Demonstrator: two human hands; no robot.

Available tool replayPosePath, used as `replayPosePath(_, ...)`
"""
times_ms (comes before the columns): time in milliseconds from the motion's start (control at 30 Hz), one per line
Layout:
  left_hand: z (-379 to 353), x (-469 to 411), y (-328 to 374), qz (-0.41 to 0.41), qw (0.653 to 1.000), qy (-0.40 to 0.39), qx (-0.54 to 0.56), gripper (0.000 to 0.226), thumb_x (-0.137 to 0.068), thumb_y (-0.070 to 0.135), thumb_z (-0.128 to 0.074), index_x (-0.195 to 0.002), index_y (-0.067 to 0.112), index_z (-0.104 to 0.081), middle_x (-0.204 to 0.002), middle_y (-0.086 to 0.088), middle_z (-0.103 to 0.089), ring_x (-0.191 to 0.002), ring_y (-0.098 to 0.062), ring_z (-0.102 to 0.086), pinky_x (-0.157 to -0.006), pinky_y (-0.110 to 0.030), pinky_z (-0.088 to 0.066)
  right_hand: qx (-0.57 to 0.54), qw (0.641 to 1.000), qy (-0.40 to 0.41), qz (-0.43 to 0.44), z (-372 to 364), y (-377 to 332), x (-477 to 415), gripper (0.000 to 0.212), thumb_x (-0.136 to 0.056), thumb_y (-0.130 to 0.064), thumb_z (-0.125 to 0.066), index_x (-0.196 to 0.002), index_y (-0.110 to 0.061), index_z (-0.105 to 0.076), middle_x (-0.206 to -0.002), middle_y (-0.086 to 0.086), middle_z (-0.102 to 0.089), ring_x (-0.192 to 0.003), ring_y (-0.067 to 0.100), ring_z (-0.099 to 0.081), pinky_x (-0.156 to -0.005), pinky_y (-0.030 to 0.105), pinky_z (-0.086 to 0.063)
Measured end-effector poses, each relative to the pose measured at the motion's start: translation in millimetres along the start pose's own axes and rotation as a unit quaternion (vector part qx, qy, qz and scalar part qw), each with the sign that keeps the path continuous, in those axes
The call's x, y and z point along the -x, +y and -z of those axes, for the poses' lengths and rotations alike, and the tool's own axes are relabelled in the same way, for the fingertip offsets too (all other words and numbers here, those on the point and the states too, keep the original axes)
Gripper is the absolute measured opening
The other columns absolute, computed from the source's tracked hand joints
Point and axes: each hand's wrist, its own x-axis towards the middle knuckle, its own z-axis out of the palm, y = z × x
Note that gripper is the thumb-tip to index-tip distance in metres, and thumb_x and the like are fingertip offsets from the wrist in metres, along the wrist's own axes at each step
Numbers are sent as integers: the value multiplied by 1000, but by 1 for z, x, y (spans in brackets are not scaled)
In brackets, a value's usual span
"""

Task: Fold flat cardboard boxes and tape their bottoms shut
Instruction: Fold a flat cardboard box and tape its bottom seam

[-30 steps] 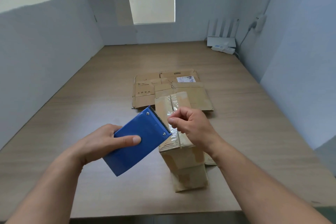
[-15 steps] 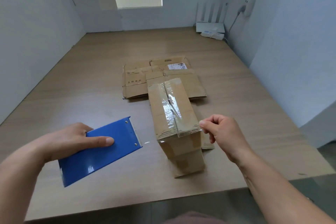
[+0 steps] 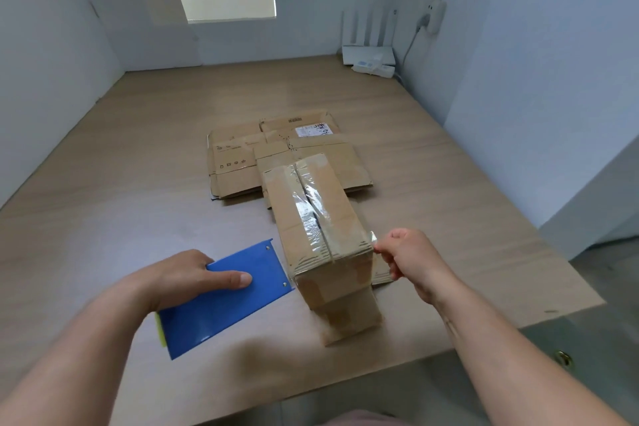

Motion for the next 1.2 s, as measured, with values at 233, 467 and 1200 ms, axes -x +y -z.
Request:
replayPosePath(233,-24,-17,13,-38,998,-19,44,78,-40,84,-61,-84,20,-71,-70,9,-73,-63,-11,-71,-62,-25,-48,266,956,102,-66,27,9,-8,29,-81,-42,-66,-93,-19,-52,-82,1,-53,-76,23,-57,-64,29,-35)
replayPosePath(467,-52,-26,26,-64,995,-4,78,77,-44,83,-60,-84,19,-70,-72,5,-73,-65,-10,-70,-62,-23,-47,275,936,190,106,-10,4,-6,40,-93,-45,-50,-108,-10,-62,-108,13,-61,-108,32,-51,-83,35,-39)
replayPosePath(1200,-63,-37,-23,110,946,182,-244,38,-88,57,-38,-87,24,-56,-76,6,-57,-74,-15,-59,-63,-26,-41,243,954,161,70,-14,0,-12,42,-90,-42,-57,-115,-10,-51,-119,14,-55,-114,32,-47,-89,38,-39)
